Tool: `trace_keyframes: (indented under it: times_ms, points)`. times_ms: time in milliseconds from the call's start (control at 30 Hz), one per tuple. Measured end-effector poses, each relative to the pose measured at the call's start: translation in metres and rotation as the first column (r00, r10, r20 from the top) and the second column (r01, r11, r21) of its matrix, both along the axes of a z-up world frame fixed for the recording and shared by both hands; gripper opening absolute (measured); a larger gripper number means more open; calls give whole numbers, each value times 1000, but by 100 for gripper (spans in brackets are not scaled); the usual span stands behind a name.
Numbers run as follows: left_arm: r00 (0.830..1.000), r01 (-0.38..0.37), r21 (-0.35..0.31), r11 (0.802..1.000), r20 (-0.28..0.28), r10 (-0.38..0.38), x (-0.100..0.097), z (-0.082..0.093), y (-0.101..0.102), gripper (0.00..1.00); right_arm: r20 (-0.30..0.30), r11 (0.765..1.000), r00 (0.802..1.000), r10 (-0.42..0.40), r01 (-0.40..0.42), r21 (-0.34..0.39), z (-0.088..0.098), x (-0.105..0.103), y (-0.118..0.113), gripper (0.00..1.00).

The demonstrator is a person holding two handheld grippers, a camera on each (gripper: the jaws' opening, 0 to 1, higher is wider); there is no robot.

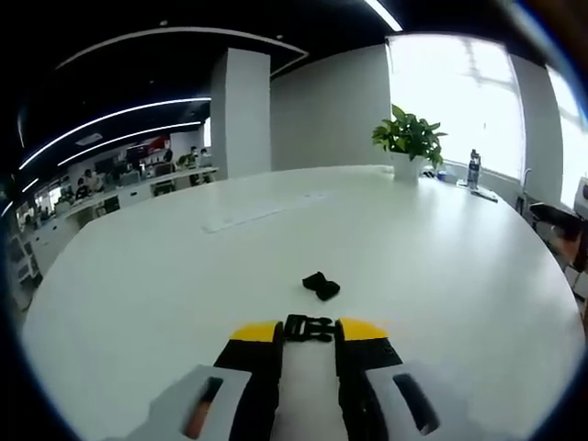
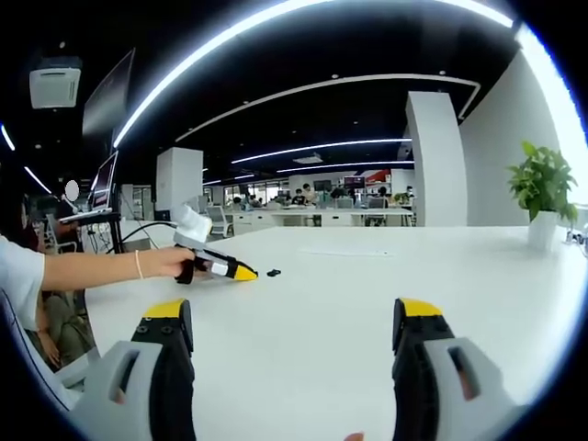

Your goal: Snap the two parts of the plastic buckle together until the buckle closes and remains connected.

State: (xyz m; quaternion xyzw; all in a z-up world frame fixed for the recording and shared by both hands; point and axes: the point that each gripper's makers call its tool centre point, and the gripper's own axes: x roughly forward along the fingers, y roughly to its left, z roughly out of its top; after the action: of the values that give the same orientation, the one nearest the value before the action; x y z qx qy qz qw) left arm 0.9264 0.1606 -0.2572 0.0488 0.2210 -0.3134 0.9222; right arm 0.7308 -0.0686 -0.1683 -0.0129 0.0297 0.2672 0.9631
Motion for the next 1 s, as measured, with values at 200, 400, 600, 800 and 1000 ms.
trace_keyframes:
  times_ms: [200, 400, 600, 800, 1000]
  points:
    - [1000, 2, 4, 1000, 3, -2, 1, -1, 0, 21, 1, 1000, 1000, 1, -1, 1, 0, 0, -1, 91]
    - [1000, 8, 7, 1000, 4, -8, -1, -2, -2, 20, -2, 1000, 1000, -4, 4, 3, -2, -1, -2, 91]
    - [1000, 20, 0, 1000, 5, -20, -6, 1, -6, 20, -3, 1000, 1000, -5, 5, 7, -2, -1, -3, 91]
    - [1000, -25, 14, 1000, -12, 25, -13, 1, -1, 20, -5, 1000, 1000, -7, 7, 8, -3, -1, -4, 91]
    - [997, -69, 26, 997, -19, 70, -19, -3, 8, 20, -5, 1000, 1000, -7, 7, 20, -5, -2, -4, 90]
